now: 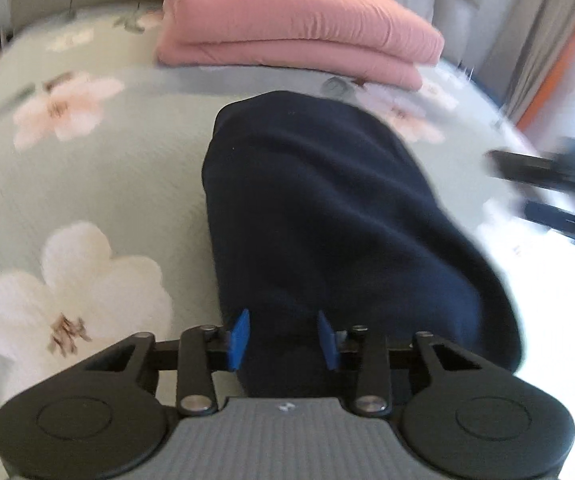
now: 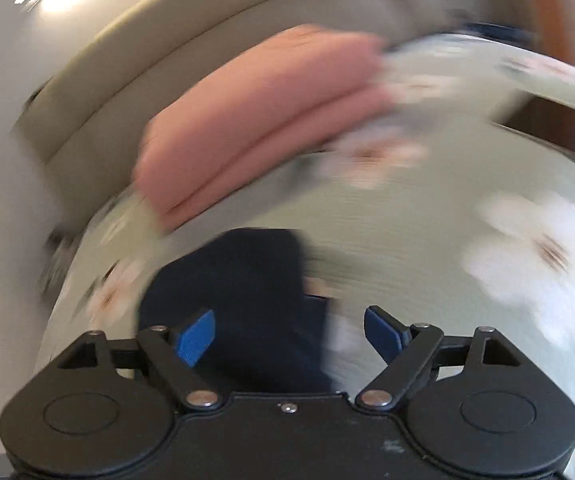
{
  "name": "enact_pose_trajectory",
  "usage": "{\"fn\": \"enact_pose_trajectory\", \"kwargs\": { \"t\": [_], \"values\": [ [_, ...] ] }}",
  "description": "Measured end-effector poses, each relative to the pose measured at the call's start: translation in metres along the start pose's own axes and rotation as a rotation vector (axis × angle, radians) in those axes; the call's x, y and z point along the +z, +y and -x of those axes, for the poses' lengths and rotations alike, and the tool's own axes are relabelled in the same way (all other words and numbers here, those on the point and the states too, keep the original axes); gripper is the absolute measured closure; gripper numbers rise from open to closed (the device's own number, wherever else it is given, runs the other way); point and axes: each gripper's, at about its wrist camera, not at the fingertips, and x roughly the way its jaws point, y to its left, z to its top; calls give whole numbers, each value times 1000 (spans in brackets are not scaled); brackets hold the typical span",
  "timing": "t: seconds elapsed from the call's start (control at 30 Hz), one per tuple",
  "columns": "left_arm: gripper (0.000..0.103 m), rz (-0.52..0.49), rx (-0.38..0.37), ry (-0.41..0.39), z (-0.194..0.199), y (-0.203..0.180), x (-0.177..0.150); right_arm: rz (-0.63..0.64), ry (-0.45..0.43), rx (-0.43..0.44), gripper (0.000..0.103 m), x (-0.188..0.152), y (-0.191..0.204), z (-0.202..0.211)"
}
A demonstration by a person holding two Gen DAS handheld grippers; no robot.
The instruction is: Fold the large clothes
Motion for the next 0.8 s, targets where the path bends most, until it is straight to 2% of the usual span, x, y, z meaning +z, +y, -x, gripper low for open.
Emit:
{"fn": "enact_pose_trajectory", "kwargs": {
  "t": [0.1, 0.2, 0.27, 0.3, 0.33, 0.37, 0.43, 0.47, 0.53, 0.6, 0.67, 0.8],
  "values": [
    [64, 61, -102, 32, -4, 17, 2, 117, 107, 49, 5, 22, 27, -54],
    [59, 57, -150, 36, -9, 26, -5, 176, 243, 21, 5, 30, 39, -119],
    [48, 8, -128, 61, -16, 23, -11, 155, 321, -40, 0, 24, 26, -152],
    [39, -18, -111, 82, -21, 20, -14, 135, 315, -93, 1, 23, 16, -164],
    [36, -37, -105, 99, -25, 18, -19, 123, 304, -221, 0, 23, 5, -175],
    [36, -45, -122, 105, -26, 18, -23, 116, 289, -268, 0, 20, -7, -180],
    [35, -30, -133, 100, -24, 24, -23, -52, 302, -158, 2, 16, -38, -175],
    [35, -16, -140, 107, -24, 27, -21, -85, 303, -124, 3, 18, -45, -169],
    [43, -12, -151, 113, -19, 29, -17, -32, 264, -121, 5, 22, -45, -142],
    [48, -18, -163, 84, -6, 29, -11, -1, 202, -136, 5, 25, -37, -107],
    [47, -9, -165, 39, 8, 29, -4, -15, 165, -58, 4, 27, -37, -77],
    [43, -16, -99, -33, 23, 23, 5, -37, 155, 102, 2, 17, -26, -34]
  ]
}}
